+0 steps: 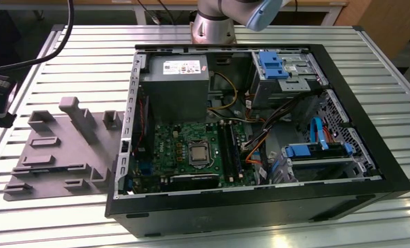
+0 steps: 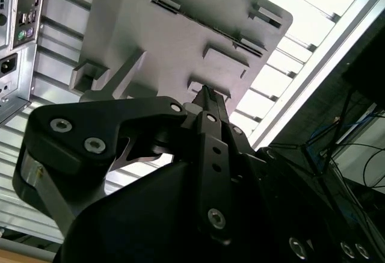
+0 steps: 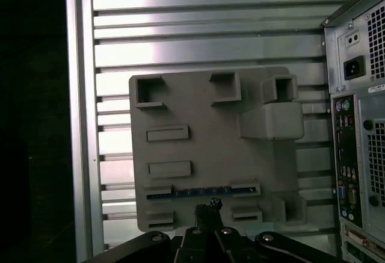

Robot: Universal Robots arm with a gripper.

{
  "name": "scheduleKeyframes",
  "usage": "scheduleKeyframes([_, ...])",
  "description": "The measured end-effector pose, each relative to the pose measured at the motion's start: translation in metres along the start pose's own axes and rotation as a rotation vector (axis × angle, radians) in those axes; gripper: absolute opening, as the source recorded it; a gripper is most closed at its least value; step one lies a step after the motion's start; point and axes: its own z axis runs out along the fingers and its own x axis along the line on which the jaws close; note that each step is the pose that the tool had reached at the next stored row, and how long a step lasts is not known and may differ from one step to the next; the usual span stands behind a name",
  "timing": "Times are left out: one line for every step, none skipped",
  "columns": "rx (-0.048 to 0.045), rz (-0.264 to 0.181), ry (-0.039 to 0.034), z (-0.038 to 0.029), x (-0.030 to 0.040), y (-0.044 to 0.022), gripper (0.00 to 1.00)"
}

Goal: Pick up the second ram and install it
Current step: 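Reach for the second ram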

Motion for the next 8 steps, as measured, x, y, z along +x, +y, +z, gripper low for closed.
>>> scheduleKeyframes([0.0,0.0,0.0,0.0007,0.0001,-0.0001,0.11])
scheduleKeyframes([0.0,0.0,0.0,0.0012,0.0002,-0.0002,0.11])
scheduleKeyframes([0.0001,0.0,0.0001,0.0018,0.0003,-0.0003,0.11])
scheduleKeyframes([0.0001,0.0,0.0001,0.0024,0.0004,-0.0005,0.11])
scheduleKeyframes([0.0001,0.0,0.0001,0.0029,0.0006,-0.0006,0.11])
scheduleKeyframes([0.0001,0.0,0.0001,0.0034,0.0007,-0.0007,0.11])
scheduleKeyframes([0.0001,0.0,0.0001,0.0039,0.0008,-0.0008,0.11])
scheduleKeyframes([0.0001,0.0,0.0001,0.0043,0.0009,-0.0009,0.11])
